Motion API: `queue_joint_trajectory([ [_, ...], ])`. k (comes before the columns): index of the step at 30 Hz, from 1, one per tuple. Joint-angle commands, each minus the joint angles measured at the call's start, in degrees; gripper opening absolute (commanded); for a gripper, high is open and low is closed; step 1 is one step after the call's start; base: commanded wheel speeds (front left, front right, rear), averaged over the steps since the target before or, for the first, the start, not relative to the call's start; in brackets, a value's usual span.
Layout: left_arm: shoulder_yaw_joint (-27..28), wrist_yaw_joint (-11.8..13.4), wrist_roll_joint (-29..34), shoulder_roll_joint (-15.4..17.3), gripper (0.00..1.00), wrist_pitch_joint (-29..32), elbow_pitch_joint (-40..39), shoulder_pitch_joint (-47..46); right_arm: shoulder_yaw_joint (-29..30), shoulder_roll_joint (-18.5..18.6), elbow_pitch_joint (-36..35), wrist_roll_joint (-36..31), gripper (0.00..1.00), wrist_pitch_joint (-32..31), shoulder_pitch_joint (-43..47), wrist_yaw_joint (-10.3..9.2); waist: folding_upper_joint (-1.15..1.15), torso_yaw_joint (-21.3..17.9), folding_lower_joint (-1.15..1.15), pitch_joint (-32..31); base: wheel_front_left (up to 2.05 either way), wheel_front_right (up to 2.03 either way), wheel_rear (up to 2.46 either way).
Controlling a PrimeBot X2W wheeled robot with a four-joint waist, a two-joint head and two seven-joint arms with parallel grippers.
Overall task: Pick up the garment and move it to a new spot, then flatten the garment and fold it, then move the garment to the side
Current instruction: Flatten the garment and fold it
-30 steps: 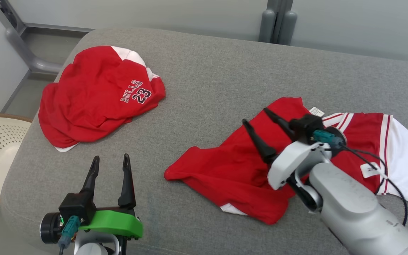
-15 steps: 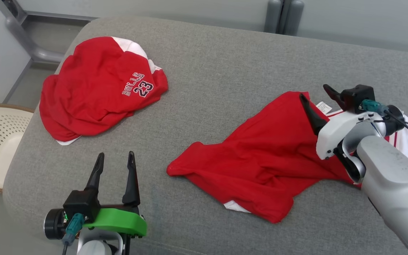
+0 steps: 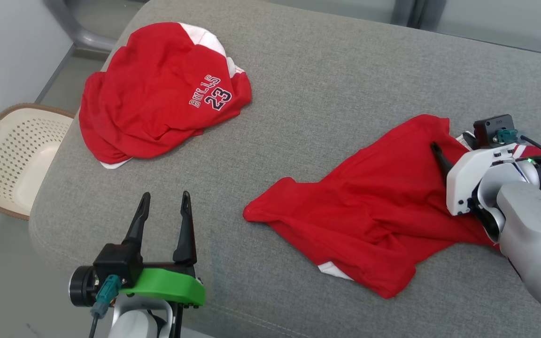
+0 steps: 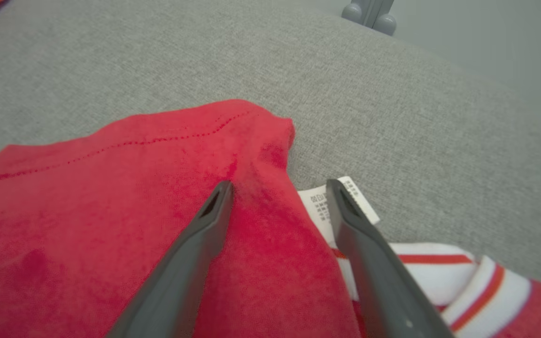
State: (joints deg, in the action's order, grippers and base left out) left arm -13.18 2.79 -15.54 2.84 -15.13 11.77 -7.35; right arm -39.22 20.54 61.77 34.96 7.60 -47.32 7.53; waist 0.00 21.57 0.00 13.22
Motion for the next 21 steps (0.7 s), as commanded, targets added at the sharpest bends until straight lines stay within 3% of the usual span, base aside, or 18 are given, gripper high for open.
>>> queue_joint_trajectory([
  [1, -0.3, 0.4, -0.7, 0.1, 1.00, 0.0, -0.2, -0.8, -0.4, 0.1, 1.0, 0.8, 1.00, -0.5, -0.4, -0.08, 0.00, 0.8, 0.00, 0.9, 0.00, 0.00, 0.00],
  [2, -0.4, 0.4, -0.8, 0.1, 1.00, 0.0, -0.2, -0.9, -0.7, 0.0, 1.5, 1.2, 0.71, -0.9, -0.4, -0.08, 0.00, 0.9, 0.00, 1.1, 0.00, 0.00, 0.00],
  [3, -0.6, 0.6, -0.9, 0.1, 1.00, 0.0, -0.3, -1.0, -1.2, -0.1, 1.8, 1.8, 0.28, -1.1, -0.3, -0.08, 0.00, 1.0, 0.00, 1.2, 0.00, 0.00, 0.00],
  [4, -0.7, 0.7, -0.9, 0.1, 1.00, 0.0, -0.3, -1.1, -1.5, -0.1, 1.9, 2.2, 0.00, -0.9, -0.3, -0.08, 0.00, 1.0, 0.00, 1.3, 0.00, 0.00, 0.00],
  [14, -0.4, 0.9, -0.1, 0.1, 1.00, 0.0, 0.4, -1.3, -3.4, 0.2, -0.8, 4.4, 0.00, 6.4, -3.7, -0.09, 0.00, -0.8, 0.00, -0.1, 0.00, 0.00, 0.00],
  [21, 0.7, 0.3, 0.4, 0.1, 1.00, 0.0, 0.6, -0.6, -2.4, -2.1, -9.8, 1.7, 0.00, 7.6, -5.8, -0.09, 0.00, -2.0, 0.00, -1.8, 0.00, 0.00, 0.00],
])
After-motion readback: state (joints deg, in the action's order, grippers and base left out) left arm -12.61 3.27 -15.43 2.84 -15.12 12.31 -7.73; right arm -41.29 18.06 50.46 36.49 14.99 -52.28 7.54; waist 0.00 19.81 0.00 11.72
